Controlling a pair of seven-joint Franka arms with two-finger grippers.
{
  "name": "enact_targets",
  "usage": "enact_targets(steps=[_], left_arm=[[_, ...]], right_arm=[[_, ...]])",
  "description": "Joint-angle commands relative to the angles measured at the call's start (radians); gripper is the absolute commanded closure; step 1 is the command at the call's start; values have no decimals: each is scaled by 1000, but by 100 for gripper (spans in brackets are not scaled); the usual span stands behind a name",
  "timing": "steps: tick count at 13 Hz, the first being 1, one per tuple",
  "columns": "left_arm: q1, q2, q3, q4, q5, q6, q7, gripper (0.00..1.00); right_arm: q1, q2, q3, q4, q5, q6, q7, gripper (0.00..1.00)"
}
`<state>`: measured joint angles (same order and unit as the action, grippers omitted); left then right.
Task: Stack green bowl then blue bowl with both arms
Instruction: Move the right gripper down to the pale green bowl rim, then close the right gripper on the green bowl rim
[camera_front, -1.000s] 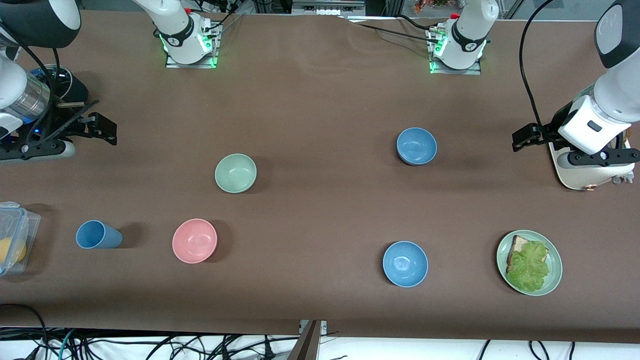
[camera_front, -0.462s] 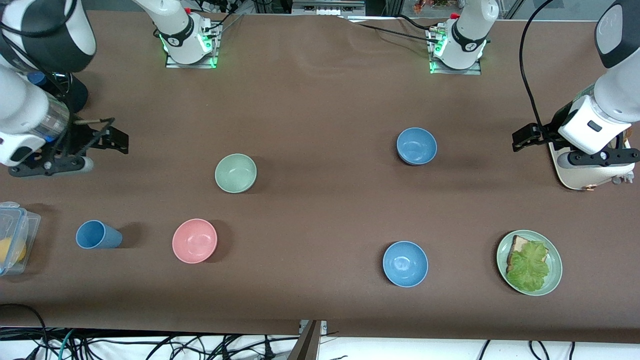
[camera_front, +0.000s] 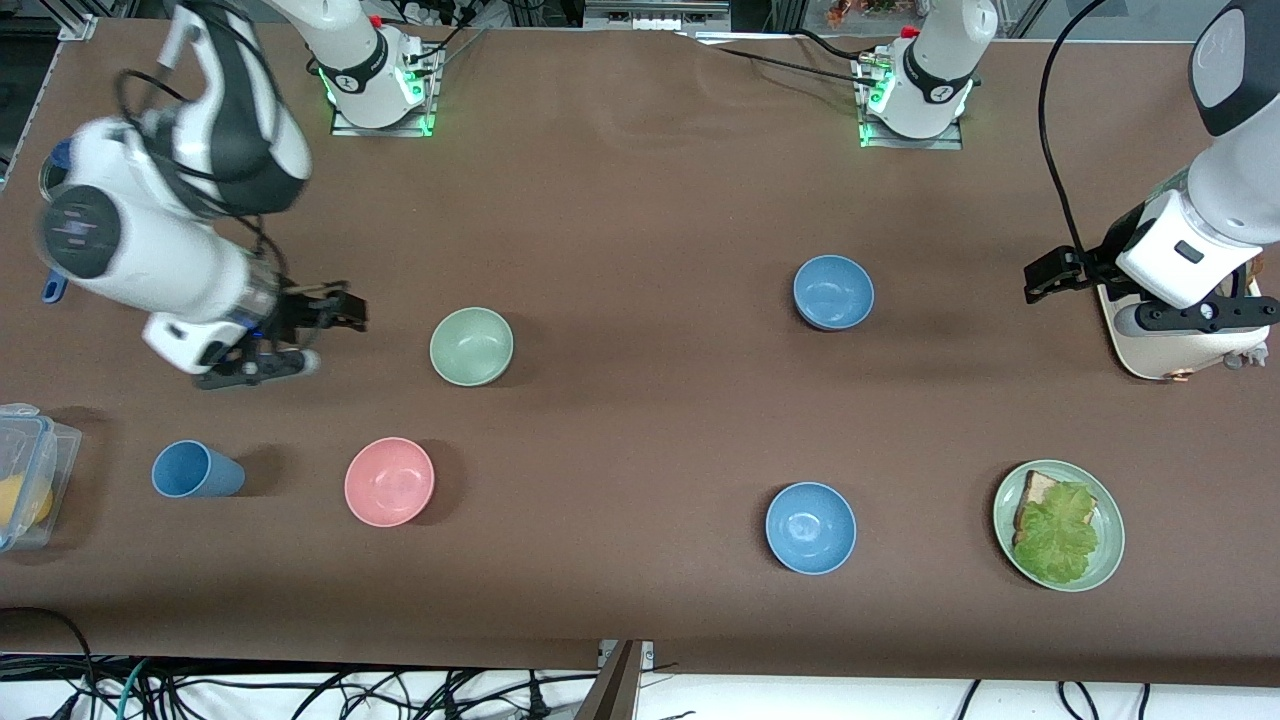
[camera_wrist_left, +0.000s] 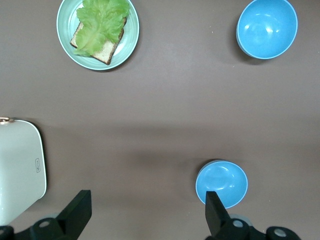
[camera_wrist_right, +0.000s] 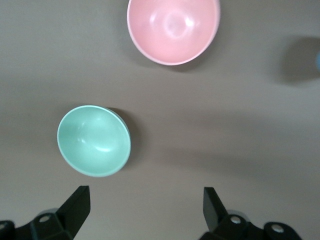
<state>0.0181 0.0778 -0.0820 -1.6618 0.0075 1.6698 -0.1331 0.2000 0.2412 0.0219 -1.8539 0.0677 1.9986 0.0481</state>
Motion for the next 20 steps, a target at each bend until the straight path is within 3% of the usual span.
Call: enact_targets(steps=[1,3,7,9,14,18,20], left_arm=[[-3,16,-1,34,11,-22,15,0],[-1,16,-1,34,11,-22,17,0],[-1,16,-1,34,9,-22,15,0],[0,16,-1,34,9,-22,15,0],[0,16,-1,36,9,-22,15,0],[-1,16,-1,37,9,-22,13,0],[-1,16,-1,37,9,-22,15,0]], right_arm=[[51,-23,18,-233,12,281,111,0],[96,21,18,-319,12,455,151,1],[99,87,18,-340,11,523,157,3],[99,113,18,-344,12,548,159,22],[99,141,18,-340,14,575,177,97],[99,142,18,-323,15,575,211,100],[101,136,62,-215,14,455,275,100]])
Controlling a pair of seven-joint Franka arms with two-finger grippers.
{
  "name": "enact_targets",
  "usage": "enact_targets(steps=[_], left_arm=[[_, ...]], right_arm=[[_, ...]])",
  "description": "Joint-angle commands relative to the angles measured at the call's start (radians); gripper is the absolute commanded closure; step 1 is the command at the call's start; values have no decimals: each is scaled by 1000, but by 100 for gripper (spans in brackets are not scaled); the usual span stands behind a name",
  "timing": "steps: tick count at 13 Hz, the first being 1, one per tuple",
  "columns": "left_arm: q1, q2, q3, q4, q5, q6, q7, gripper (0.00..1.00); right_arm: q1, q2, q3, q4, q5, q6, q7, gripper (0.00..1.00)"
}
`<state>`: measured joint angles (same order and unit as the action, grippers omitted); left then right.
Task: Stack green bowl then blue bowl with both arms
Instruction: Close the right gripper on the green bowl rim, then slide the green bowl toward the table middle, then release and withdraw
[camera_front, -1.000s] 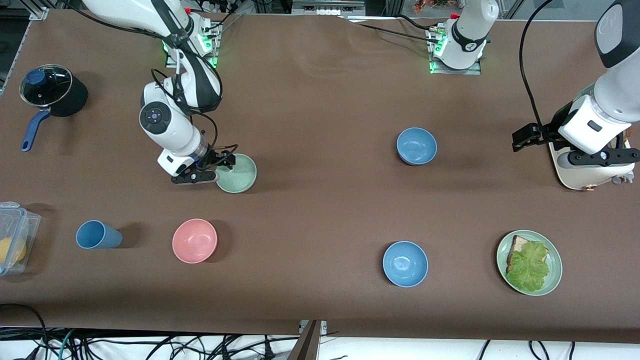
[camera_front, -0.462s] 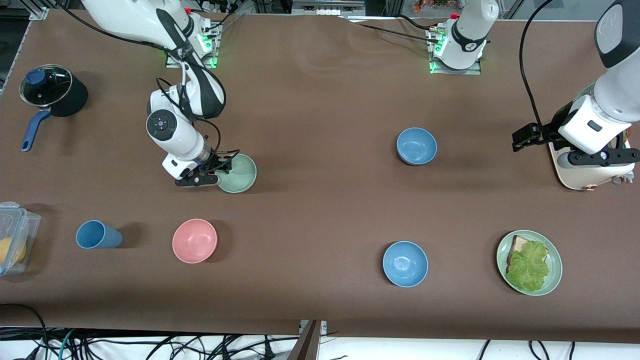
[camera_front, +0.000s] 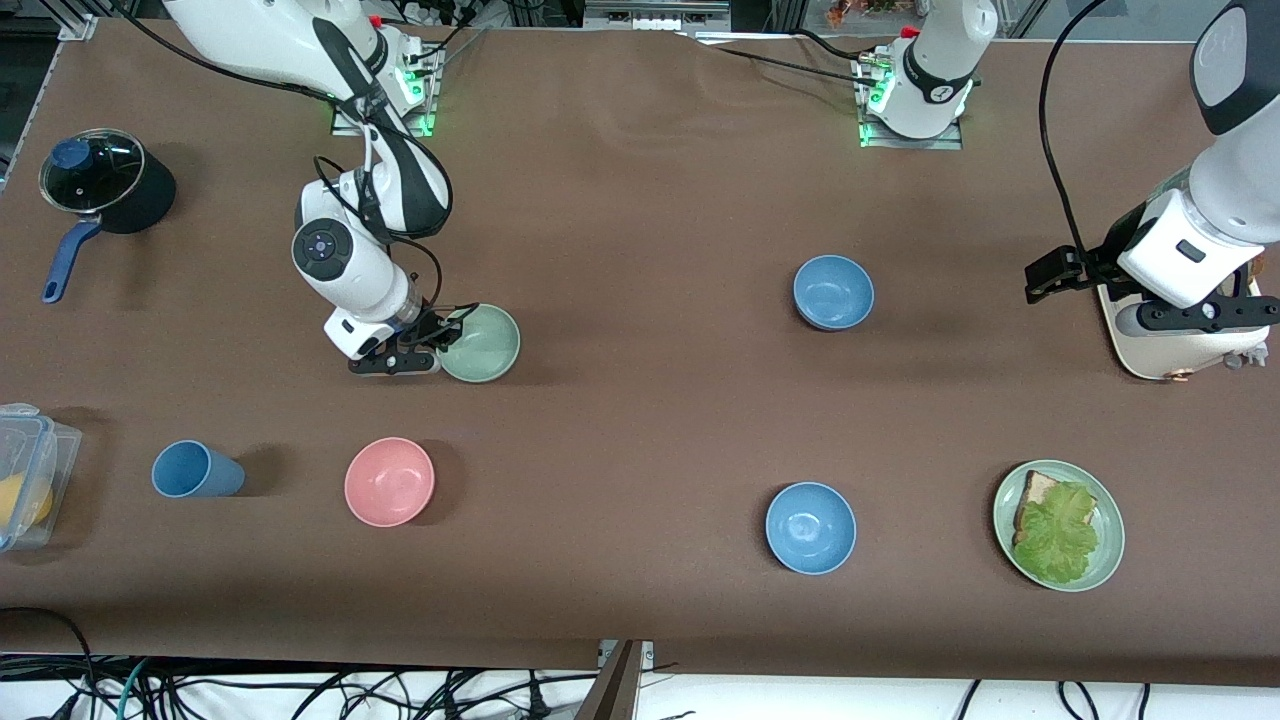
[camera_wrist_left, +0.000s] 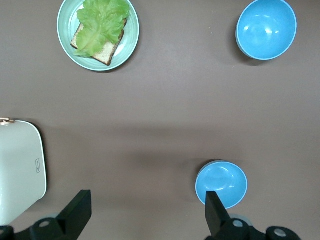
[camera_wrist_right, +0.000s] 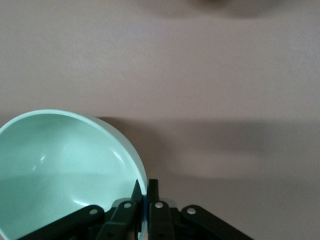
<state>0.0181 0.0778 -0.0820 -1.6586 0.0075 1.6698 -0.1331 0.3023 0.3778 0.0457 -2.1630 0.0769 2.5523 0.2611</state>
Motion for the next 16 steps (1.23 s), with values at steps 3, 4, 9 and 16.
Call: enact_targets(steps=[3,4,9,16], left_arm=[[0,16,-1,34,9,-22,15,0],[0,16,-1,34,9,-22,15,0],[0,16,-1,36,11,-22,15,0],[0,16,-1,36,11,-22,15,0]], right_arm=[[46,82,65,354,4,-260,229,100],[84,123,69,423,4,-265,298,100],[263,312,68,647,-9,-254,611,100],[356,417,60,690,-43,-115,774,100]])
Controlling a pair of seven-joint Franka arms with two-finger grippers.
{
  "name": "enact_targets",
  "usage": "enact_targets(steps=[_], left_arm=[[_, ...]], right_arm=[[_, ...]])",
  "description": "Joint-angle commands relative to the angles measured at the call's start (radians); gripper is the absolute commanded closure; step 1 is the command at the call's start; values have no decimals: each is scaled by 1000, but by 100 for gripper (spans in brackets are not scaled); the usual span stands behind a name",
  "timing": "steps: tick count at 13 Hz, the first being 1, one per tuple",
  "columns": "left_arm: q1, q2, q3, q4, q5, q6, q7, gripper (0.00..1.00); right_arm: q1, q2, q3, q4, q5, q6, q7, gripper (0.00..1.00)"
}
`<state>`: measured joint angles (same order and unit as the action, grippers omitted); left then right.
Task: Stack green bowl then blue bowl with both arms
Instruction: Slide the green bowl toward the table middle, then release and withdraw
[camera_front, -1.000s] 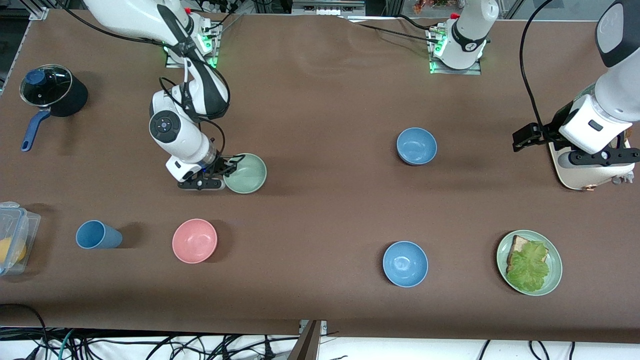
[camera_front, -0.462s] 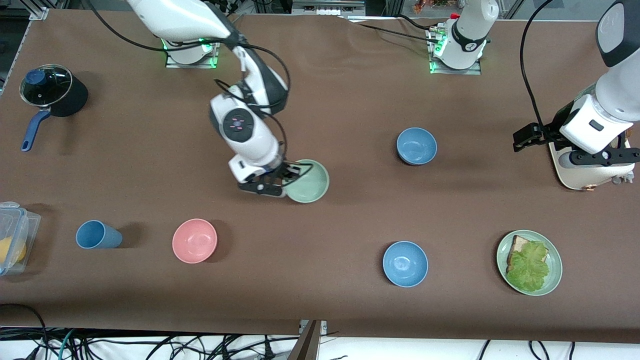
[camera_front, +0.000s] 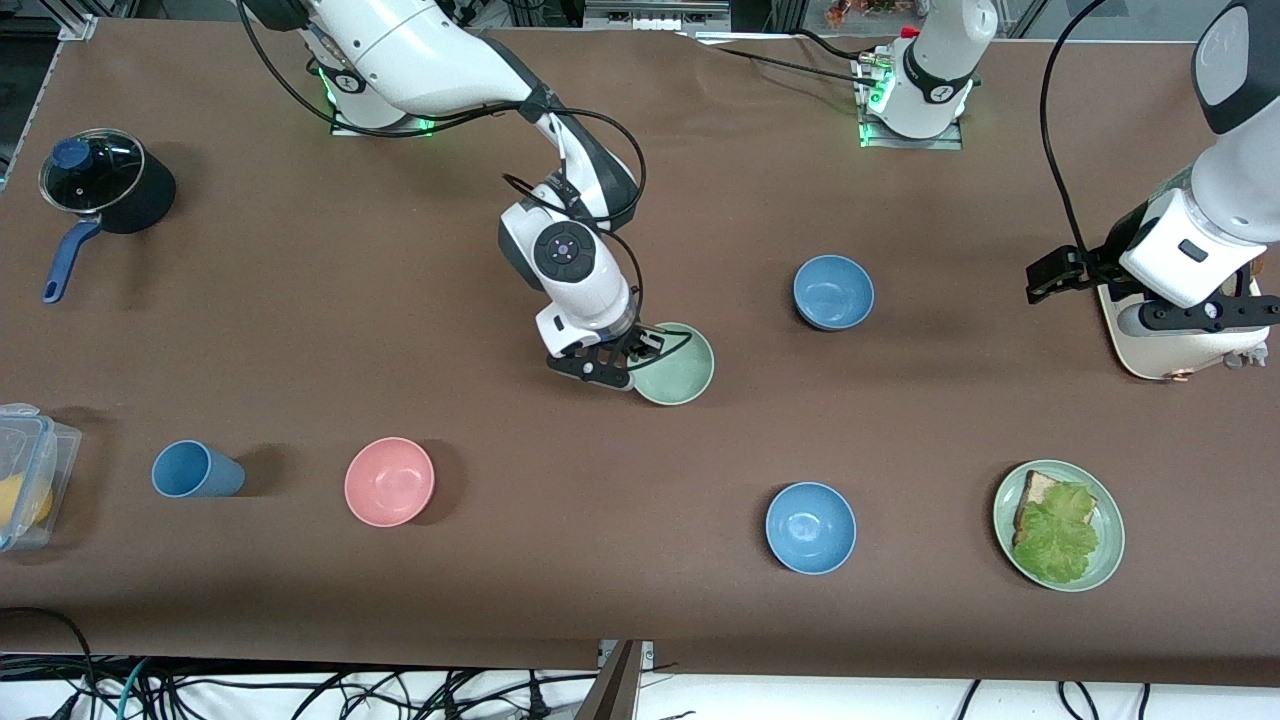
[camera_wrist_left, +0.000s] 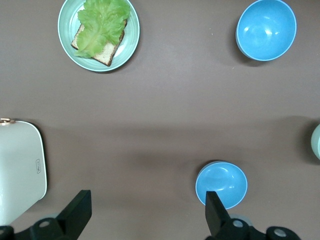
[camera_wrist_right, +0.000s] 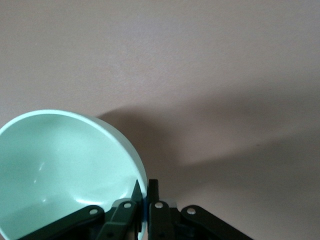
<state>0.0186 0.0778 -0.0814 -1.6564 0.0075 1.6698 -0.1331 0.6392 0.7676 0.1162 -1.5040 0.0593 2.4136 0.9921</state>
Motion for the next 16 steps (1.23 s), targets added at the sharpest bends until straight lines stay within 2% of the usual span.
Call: enact_targets(steps=[1,2,3,6,7,8,10,12,14,16], left_arm=[[0,16,-1,33,11,-22,15,0],[0,16,-1,33,11,-22,15,0],[0,16,-1,33,11,-22,15,0],[0,16,-1,33,11,-22,13,0],[0,16,-1,33,11,-22,13,0],[0,17,-1,33,8,-24,15,0],[-2,17,-1,33,6,-24,13,0],[-3,17,-1,33,6,-24,12,0],[-3,19,-3,33,3,-24,12,0],[-3,23,-3,23,3,-39,18,0]], right_arm=[[19,33,-10,31,-26,25,45,97],[19,35,-10,31,-26,28,46,45],[19,35,-10,28,-27,35,48,0],[13,21,-19,31,-33,30,34,0],[11,-3,-48,31,-39,3,22,0],[7,-46,-79,33,-29,-54,7,0],[-82,-137,-89,33,-21,-187,-16,0],[-174,-217,-87,31,-15,-308,-175,0],[-263,-308,-93,15,48,-414,-417,0],[-379,-404,-96,-5,66,-541,-635,0]])
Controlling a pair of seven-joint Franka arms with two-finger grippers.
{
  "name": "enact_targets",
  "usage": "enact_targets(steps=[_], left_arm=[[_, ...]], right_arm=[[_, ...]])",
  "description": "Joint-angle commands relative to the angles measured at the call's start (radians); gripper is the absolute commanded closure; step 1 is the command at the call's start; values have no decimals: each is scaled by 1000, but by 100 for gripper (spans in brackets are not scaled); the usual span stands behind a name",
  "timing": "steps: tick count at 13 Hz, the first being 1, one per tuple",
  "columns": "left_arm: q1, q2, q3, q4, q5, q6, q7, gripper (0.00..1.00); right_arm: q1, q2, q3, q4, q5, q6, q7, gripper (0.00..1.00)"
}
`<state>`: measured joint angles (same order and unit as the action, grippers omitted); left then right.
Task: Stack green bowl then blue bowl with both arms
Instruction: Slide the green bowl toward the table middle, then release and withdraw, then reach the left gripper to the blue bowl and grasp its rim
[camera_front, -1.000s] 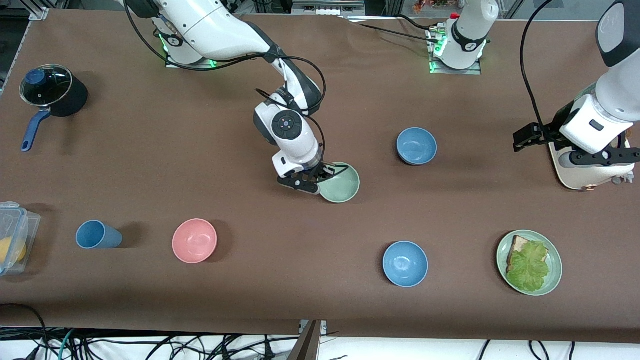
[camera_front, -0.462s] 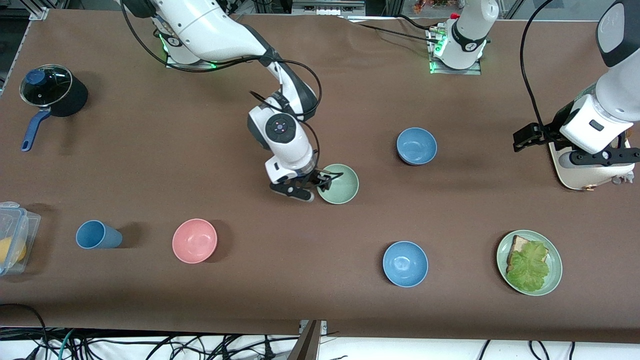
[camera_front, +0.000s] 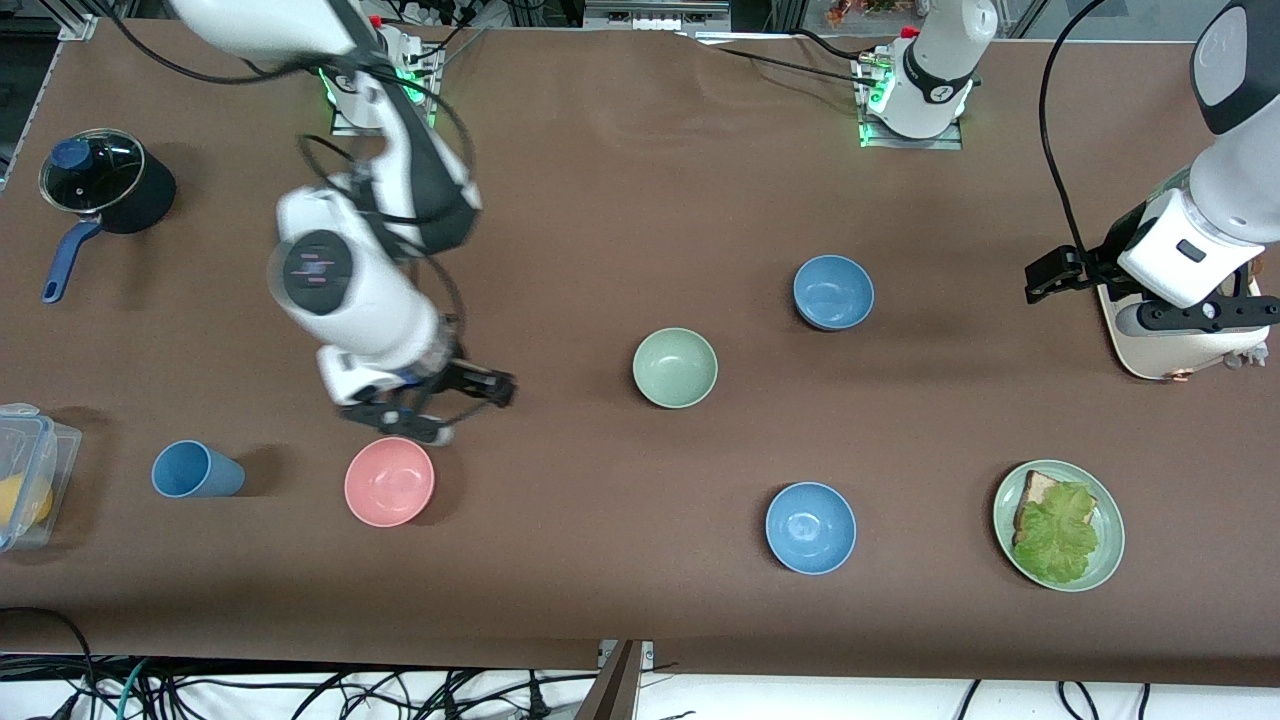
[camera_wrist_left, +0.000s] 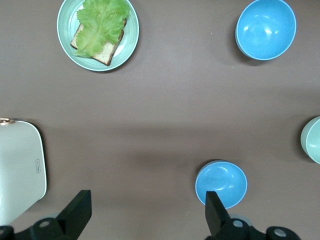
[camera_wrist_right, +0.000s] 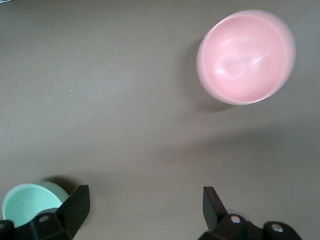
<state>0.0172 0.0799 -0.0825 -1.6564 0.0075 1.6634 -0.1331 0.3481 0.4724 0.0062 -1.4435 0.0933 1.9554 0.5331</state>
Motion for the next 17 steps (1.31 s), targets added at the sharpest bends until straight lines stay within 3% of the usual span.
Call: enact_targets(steps=[1,3,5,7,10,12,13,15,16,17], left_arm=[[-2,37,-3,20,-1,-46,20,0],[-2,46,-12,-53,-64,-42,10,0],[-2,83,-52,-165,-72,-12,9,0],[0,80,-101,-312,-125,125,1,0],[1,53,-183,-610,-152,546,21,0],[-5,203,-209,-643,-144,747,32,1],[-16,253,-209,-643,-118,783,33,3],[-17,247,-209,-642,-54,751,33,5],[-19,253,-209,-640,-51,751,41,13],[-19,256,-209,-643,-37,743,43,28]], right_arm=[[-125,-154,3,-66,33,-160,-283,0],[-162,-245,-43,-87,31,-278,-407,0],[-210,-348,-40,-173,19,-294,-430,0],[-213,-391,-42,-213,7,-296,-433,0],[-212,-394,-42,-218,-35,-296,-435,0],[-212,-394,-40,-219,-67,-302,-450,0],[-210,-394,-40,-219,-78,-306,-461,0],[-210,-390,-40,-210,-78,-312,-461,0],[-210,-387,-42,-206,-79,-308,-461,0],[-210,-383,-42,-196,-79,-309,-459,0]])
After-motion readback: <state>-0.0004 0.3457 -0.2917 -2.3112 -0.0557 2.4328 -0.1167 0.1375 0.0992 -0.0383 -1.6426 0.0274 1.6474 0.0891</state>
